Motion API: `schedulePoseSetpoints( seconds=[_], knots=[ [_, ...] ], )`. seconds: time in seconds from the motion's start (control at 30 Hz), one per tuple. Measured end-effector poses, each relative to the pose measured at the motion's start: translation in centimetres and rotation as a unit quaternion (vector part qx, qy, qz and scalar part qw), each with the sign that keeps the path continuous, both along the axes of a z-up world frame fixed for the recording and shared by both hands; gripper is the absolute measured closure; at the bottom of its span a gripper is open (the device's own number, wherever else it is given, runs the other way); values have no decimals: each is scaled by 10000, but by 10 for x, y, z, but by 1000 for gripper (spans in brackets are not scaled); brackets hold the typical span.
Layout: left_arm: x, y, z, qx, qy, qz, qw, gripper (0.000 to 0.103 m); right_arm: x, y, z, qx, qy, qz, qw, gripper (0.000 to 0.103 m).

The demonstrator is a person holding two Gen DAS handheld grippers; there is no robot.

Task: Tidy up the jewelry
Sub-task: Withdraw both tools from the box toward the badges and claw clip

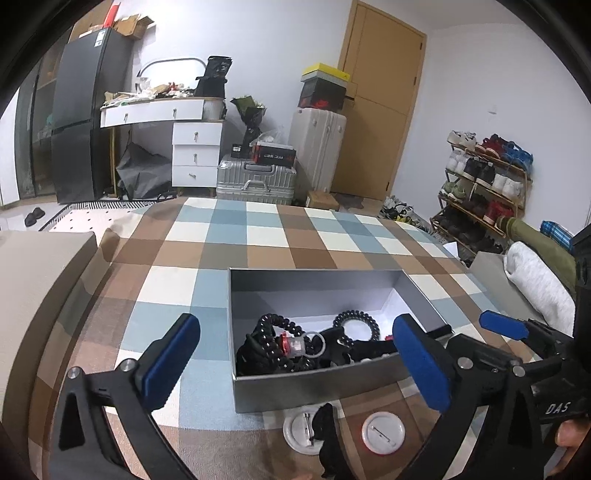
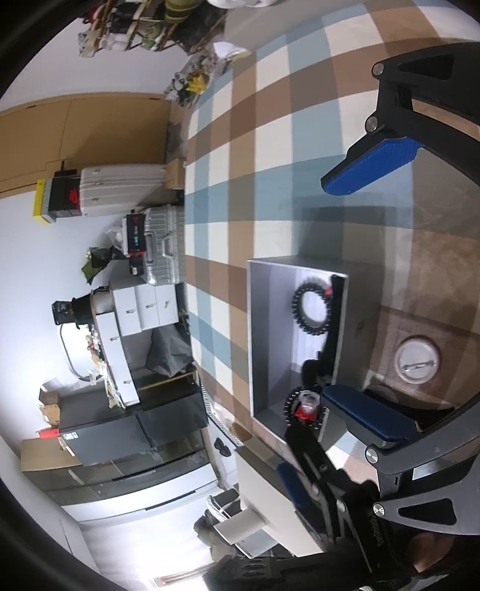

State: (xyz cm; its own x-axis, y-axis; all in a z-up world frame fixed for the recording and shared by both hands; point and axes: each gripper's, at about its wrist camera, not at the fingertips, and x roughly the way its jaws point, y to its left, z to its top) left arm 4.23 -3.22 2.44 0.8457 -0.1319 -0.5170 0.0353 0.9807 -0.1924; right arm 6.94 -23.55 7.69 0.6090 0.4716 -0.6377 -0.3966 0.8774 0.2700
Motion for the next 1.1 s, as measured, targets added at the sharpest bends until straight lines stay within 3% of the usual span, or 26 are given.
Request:
schedulePoseSetpoints(
  seconds=[0.57,1.1],
  knots=[
    [-34,6,-3,596,468,187,9969,2,-20,-1,-8,-104,299,310,9990,0],
    [-43,5,-20,591,761,136,9953,2,-23,9,-34,-573,662,410,9953,0]
  ],
)
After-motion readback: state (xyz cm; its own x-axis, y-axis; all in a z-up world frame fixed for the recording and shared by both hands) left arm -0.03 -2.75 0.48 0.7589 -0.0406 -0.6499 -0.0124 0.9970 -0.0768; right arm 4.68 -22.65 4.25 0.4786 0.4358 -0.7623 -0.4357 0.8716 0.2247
